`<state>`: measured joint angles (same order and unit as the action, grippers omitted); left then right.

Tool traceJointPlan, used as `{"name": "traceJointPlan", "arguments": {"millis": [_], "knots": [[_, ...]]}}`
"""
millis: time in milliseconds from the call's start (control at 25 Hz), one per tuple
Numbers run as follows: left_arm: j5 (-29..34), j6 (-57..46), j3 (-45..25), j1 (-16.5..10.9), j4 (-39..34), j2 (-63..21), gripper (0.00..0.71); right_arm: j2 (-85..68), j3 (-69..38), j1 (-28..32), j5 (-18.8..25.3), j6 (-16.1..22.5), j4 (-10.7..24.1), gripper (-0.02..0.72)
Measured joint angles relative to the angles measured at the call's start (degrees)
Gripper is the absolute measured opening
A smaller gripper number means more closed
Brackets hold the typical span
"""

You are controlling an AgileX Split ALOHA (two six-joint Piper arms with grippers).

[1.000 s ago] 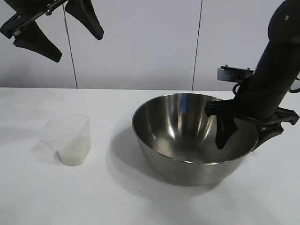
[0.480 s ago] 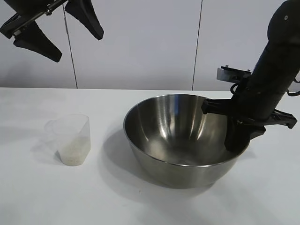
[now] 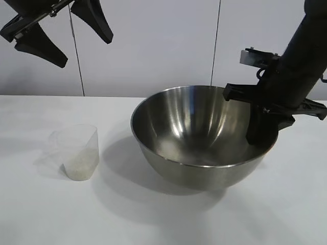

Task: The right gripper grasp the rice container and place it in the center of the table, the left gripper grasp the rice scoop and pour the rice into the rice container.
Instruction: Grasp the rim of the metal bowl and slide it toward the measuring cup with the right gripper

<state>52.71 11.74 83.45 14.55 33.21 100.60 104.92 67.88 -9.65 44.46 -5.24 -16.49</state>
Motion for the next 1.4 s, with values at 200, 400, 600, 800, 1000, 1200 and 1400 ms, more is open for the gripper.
{"name": "traceJointPlan", "arguments": {"millis": [200, 400, 600, 800, 1000, 1200, 1400], "knots": [[-0.02, 0.0, 0.0, 0.0, 0.0, 0.0, 0.689, -0.09, 0.23, 0.85, 1.01, -3.35, -4.55, 0.01], [-0.02, 0.0, 0.0, 0.0, 0.0, 0.0, 0.689, 0.45, 0.23, -0.57, 0.73, -4.97, -7.16, 0.01], [-0.02, 0.0, 0.0, 0.0, 0.0, 0.0, 0.689, 3.07, 0.69, -2.84, -0.64, -5.1, -7.58, 0.01], [-0.06, 0.0, 0.0, 0.0, 0.0, 0.0, 0.689, 5.59, 1.6, -4.03, -1.95, -5.1, -7.87, 0.01], [-0.06, 0.0, 0.0, 0.0, 0.0, 0.0, 0.689, 6.89, 2.33, -4.4, -2.42, -5.1, -7.76, 0.01], [-0.06, 0.0, 0.0, 0.0, 0.0, 0.0, 0.689, 8.74, 2.44, -4.4, -2.29, -5.1, -7.47, 0.01], [-0.08, 0.0, 0.0, 0.0, 0.0, 0.0, 0.689, 9.33, 2.44, -4.4, -2.29, -5.04, -6.82, 0.01]]}}
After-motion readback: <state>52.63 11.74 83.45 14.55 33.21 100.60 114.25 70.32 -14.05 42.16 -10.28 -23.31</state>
